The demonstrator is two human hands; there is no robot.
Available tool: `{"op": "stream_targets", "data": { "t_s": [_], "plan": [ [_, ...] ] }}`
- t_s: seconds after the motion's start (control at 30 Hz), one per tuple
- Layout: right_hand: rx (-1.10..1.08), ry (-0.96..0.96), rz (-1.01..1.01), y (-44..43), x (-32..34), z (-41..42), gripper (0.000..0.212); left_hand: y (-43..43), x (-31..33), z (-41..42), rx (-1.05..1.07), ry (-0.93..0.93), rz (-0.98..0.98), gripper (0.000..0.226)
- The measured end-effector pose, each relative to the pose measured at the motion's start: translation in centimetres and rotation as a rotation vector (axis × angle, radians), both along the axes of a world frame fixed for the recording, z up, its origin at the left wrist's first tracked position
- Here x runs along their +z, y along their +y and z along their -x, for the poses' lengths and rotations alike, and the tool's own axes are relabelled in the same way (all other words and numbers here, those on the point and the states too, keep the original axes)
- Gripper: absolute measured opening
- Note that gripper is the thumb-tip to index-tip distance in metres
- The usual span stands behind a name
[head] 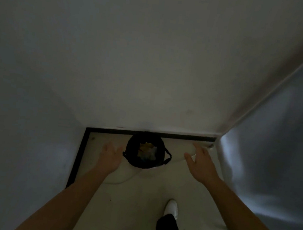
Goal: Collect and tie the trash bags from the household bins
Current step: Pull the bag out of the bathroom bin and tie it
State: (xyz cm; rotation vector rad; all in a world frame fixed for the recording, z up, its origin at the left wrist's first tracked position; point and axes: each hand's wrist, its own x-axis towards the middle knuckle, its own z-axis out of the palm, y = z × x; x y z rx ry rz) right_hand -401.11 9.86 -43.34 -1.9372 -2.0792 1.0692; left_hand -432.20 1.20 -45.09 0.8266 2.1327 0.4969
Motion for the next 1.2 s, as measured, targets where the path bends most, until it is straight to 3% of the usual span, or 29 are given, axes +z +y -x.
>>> {"op": "stream_targets", "data": {
  "t_s": [0.13,0.27,0.4,0.5,0.6,0.67,0.73,0.8,0.87,0.93,1.0,1.1,1.2],
  "plan": [
    [-0.112,0.103,0.218,5.6,-6.8,1.8,0.064,2.5,-5.2,0.4,0.217,-0.073,0.096,0.074],
    [-0.188,0.141,0.393,9.2,-14.9,4.6,0.063,5.2,-12.3,2.0,0.291,-0.079,0.186,0.070],
    [-0.254,0.150,0.509,10.3,-24.9,7.0,0.068,7.5,-22.3,3.7,0.477,-0.185,0.231,0.072],
    [-0.407,0.170,0.591,10.8,-34.5,8.4,0.082,9.3,-32.2,5.5,0.700,-0.312,0.259,0.072],
    [-0.611,0.277,0.654,11.3,-43.9,9.4,0.113,10.5,-42.9,7.4,0.783,-0.402,0.290,0.070],
    [-0.686,0.377,0.699,11.6,-47.7,9.8,0.116,11.0,-47.5,7.9,0.783,-0.451,0.259,0.060],
    [-0.722,0.414,0.753,11.7,-51.2,10.1,0.116,11.5,-50.8,7.8,0.849,-0.546,0.226,0.065],
    [-0.696,0.436,0.833,11.8,-53.4,11.0,0.100,11.9,-52.8,7.7,0.879,-0.785,0.135,0.076],
    [-0.695,0.496,0.814,11.7,-54.6,12.0,0.058,12.2,-53.6,7.3,0.714,-1.064,-0.049,0.072],
    [-0.712,0.503,0.731,11.7,-54.6,13.3,0.031,12.6,-53.3,7.8,0.732,-1.148,-0.137,0.060],
    [-0.705,0.501,0.670,12.1,-54.3,14.4,0.024,12.8,-53.0,8.8,0.789,-1.077,-0.147,0.051],
    [-0.642,0.437,0.564,12.6,-54.5,15.6,0.033,13.3,-51.8,9.8,0.846,-0.717,-0.050,0.041],
    [-0.620,0.411,0.521,13.3,-54.6,16.6,0.042,14.2,-50.6,10.7,0.840,-0.481,-0.157,0.016]
  ]
}}
